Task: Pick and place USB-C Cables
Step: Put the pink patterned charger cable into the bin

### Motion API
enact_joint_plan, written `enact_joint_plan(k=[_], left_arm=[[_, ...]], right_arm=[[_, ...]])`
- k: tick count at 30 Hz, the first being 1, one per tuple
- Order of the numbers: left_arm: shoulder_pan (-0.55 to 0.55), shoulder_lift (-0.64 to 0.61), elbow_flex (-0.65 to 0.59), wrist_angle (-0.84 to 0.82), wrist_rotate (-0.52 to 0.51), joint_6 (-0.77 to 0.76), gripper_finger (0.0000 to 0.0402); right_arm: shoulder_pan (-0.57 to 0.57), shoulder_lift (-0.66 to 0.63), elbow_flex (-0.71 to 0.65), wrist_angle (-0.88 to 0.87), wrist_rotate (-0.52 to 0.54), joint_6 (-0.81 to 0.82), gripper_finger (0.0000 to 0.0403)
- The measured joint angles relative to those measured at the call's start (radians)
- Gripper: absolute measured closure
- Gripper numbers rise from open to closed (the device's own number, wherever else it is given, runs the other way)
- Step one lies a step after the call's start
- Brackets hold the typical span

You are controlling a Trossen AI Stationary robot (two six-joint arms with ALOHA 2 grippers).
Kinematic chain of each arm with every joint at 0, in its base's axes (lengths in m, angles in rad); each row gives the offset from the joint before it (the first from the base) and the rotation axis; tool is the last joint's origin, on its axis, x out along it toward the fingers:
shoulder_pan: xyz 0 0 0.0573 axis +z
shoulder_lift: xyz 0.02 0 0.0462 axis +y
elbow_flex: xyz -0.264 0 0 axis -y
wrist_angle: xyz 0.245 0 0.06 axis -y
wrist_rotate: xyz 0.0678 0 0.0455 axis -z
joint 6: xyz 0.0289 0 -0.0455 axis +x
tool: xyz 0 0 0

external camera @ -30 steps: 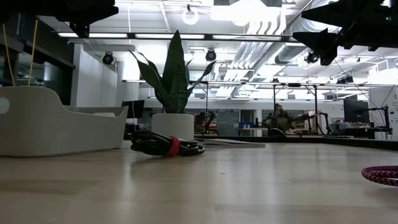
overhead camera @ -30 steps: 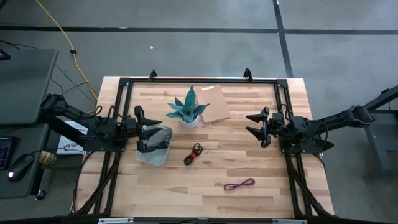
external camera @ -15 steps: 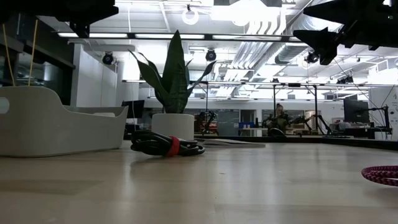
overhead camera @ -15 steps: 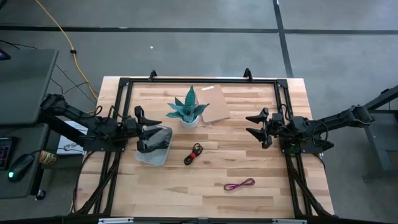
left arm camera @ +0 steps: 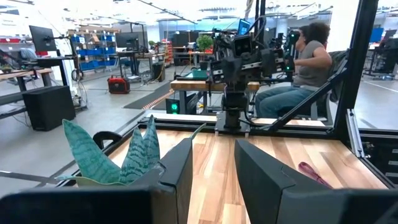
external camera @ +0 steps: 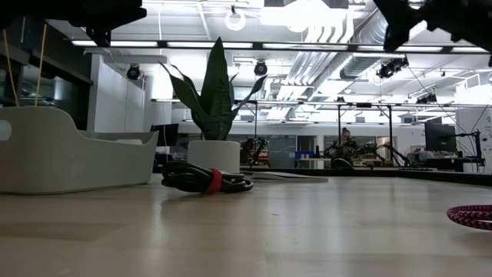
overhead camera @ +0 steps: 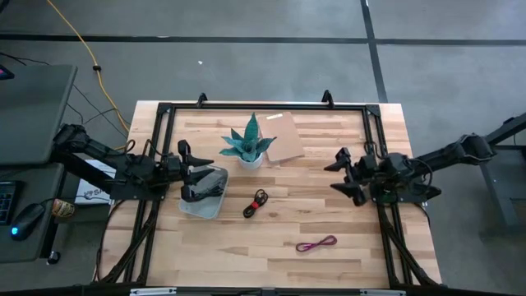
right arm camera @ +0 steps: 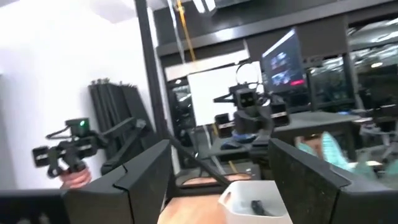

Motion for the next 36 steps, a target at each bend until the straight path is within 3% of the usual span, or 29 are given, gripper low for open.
enact_joint_plan(k=[6, 18, 25, 30, 36], left_arm=[[0.0, 0.0, 0.0, 0.0, 0.0, -0.001, 0.0302], [0.0, 0.0, 0.0, -0.007, 0.0, -0.001, 0.0302], [0.0, 0.0, 0.0, -0.007, 0.0, -0.003, 0.0302], [0.0, 0.0, 0.0, -0.007, 0.0, -0.003, 0.0302], [0.0, 0.0, 0.0, -0.007, 0.0, -0.001, 0.0302]], right_arm=[[0.083, 0.181, 0.194, -0.123, -0.04, -0.057, 0.0144], [0.322, 0.535, 0.742, -1.035, 0.048, 0.184, 0.0144], [0.413, 0.751, 0.999, -1.412, 0.1, 0.31, 0.0144], [0.435, 0.869, 1.094, -1.532, 0.067, 0.402, 0.0144], [0.437, 0.971, 1.107, -1.544, -0.042, 0.504, 0.0144]])
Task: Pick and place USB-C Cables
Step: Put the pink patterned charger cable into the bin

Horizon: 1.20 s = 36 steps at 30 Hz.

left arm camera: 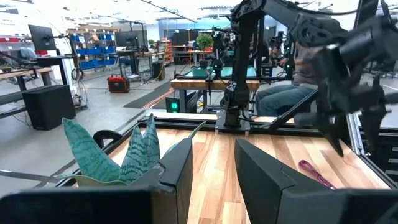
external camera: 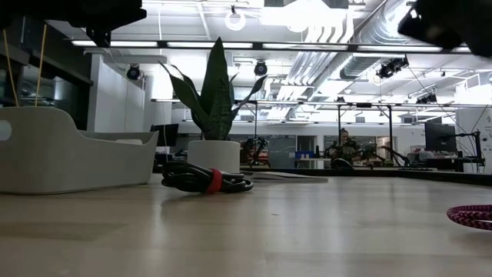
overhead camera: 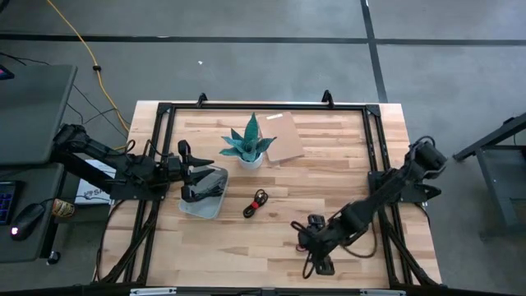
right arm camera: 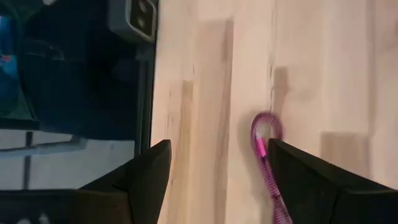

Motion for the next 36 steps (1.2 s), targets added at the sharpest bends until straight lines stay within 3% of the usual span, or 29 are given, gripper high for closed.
enact_joint_plan(k=[9, 36], left_arm=[[0.0, 0.0, 0.0, 0.0, 0.0, -0.002, 0.0302], [0.0, 0.0, 0.0, 0.0, 0.0, -0.002, 0.0302]], right_arm=[[0.0, 0.115, 0.0, -0.035, -0.024, 0.034, 0.0144], [-0.002, 0.264, 0.006, -0.105, 0.021, 0.044, 0.0144]])
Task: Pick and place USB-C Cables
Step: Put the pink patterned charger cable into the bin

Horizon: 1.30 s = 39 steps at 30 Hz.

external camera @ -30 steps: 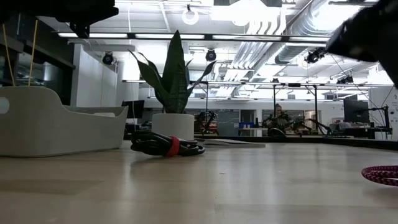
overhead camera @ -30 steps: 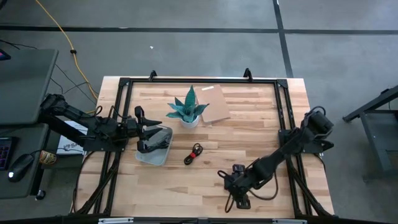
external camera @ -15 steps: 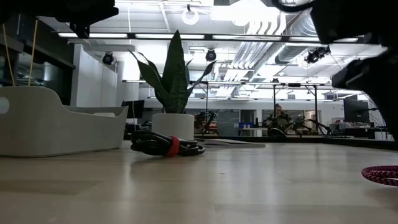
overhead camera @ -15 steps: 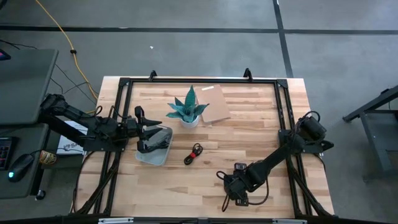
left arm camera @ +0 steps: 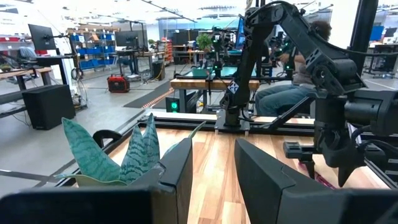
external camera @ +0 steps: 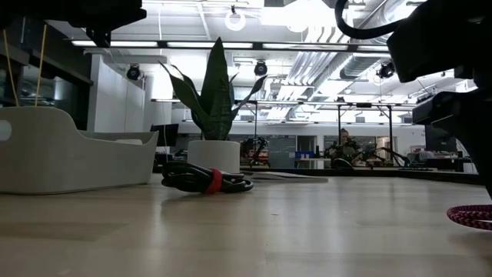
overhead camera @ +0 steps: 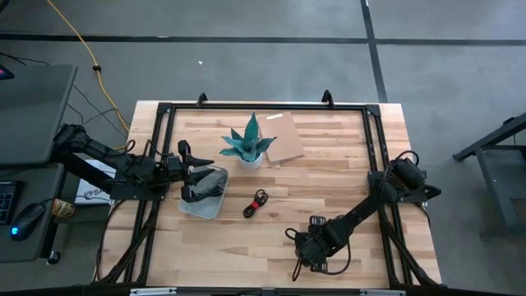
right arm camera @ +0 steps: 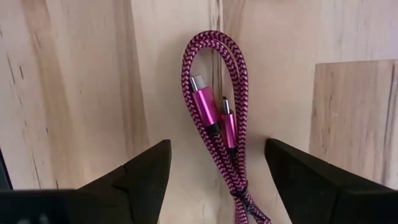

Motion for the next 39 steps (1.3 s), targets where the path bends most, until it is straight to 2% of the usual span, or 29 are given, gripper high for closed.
enact_joint_plan(k=[7, 10, 14, 21, 23, 28, 33, 36, 39], left_arm=[[0.0, 0.0, 0.0, 0.0, 0.0, 0.0, 0.0302], [0.0, 0.0, 0.0, 0.0, 0.0, -0.017, 0.0302], [0.0, 0.0, 0.0, 0.0, 0.0, -0.024, 0.0302], [0.0, 0.0, 0.0, 0.0, 0.0, -0.023, 0.0302], [0.0, 0.0, 0.0, 0.0, 0.0, -0.024, 0.0302], [0.0, 0.0, 0.0, 0.0, 0.0, -0.024, 0.0302], [0.0, 0.0, 0.0, -0.001, 0.0, -0.024, 0.0302], [0.0, 0.0, 0.0, -0.001, 0.0, -0.024, 0.0302], [0.0, 0.0, 0.0, -0.004, 0.0, -0.024, 0.0302]], right_arm=[[0.003, 0.001, -0.002, -0.004, 0.015, 0.0, 0.0146], [0.005, 0.002, -0.003, -0.005, 0.023, 0.0, 0.0166], [0.004, 0.003, -0.004, -0.012, 0.033, -0.01, 0.0226], [0.003, 0.003, -0.005, -0.03, 0.042, -0.029, 0.037], [0.003, 0.004, -0.005, -0.035, 0.042, -0.036, 0.0391], [0.005, 0.004, -0.005, -0.036, 0.045, -0.051, 0.0379], [0.006, 0.004, -0.005, -0.041, 0.043, -0.089, 0.0396], [0.006, -0.005, -0.004, -0.082, 0.042, -0.09, 0.0393], [0.016, -0.031, -0.012, -0.221, 0.049, -0.088, 0.0398]])
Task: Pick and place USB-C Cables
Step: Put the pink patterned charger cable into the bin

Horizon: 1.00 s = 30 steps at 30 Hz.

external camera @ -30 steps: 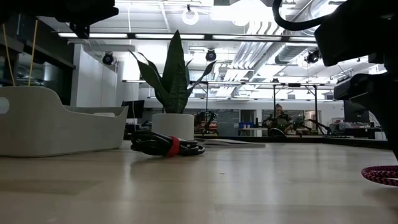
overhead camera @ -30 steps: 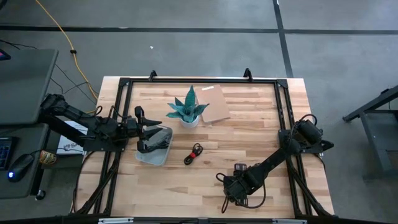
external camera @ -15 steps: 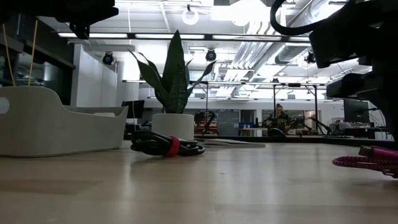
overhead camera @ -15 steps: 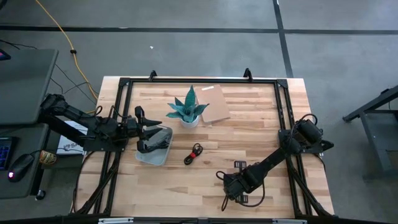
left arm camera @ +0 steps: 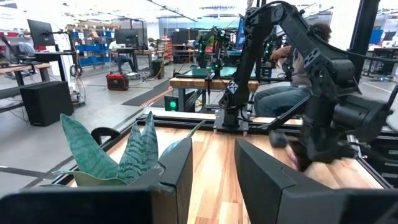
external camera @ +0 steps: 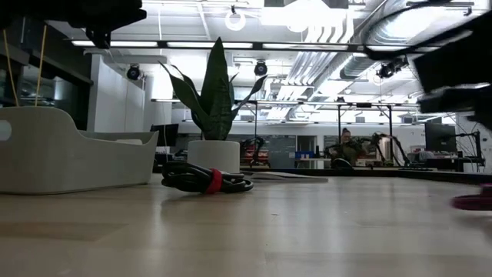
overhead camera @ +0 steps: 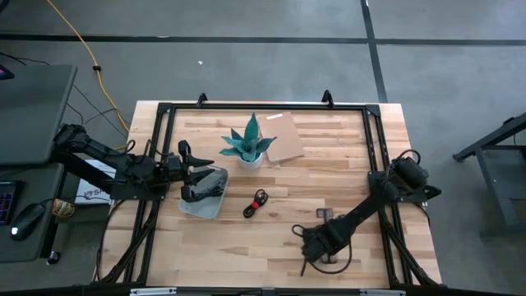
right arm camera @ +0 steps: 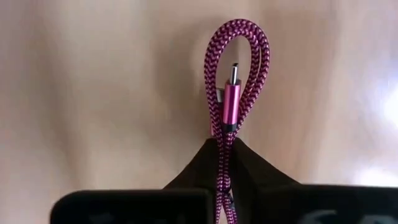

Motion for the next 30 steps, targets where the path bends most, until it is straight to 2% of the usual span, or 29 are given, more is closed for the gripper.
enact_joint_plan(k=[5, 9, 13, 17, 20, 24, 27, 30], left_arm=[[0.0, 0.0, 0.0, -0.011, 0.0, 0.0, 0.0302], [0.0, 0.002, 0.0, -0.02, 0.0, 0.0, 0.0302], [0.0, 0.002, 0.0, -0.019, 0.0, 0.0, 0.0302], [0.0, 0.002, 0.0, -0.019, 0.0, 0.0, 0.0302], [0.0, 0.002, 0.0, -0.019, 0.0, -0.002, 0.0302], [0.0, 0.002, 0.0, -0.018, 0.0, -0.003, 0.0302], [0.0, 0.002, 0.0, -0.018, 0.0, -0.003, 0.0302], [0.0, 0.002, 0.0, -0.018, 0.0, -0.006, 0.0302]], right_arm=[[0.043, -0.088, -0.018, -0.127, 0.114, 0.079, 0.0399], [0.094, -0.206, -0.11, -0.097, 0.19, 0.205, 0.04], [0.147, -0.359, -0.267, 0.019, 0.259, 0.338, 0.04], [0.163, -0.512, -0.449, 0.289, 0.343, 0.377, 0.0401], [0.136, -0.592, -0.58, 0.602, 0.419, 0.268, 0.0401], [0.054, -0.613, -0.721, 1.067, 0.47, -0.022, 0.0402], [-0.033, -0.585, -0.774, 1.403, 0.451, -0.27, 0.0402], [-0.124, -0.534, -0.775, 1.625, 0.363, -0.474, 0.0402]])
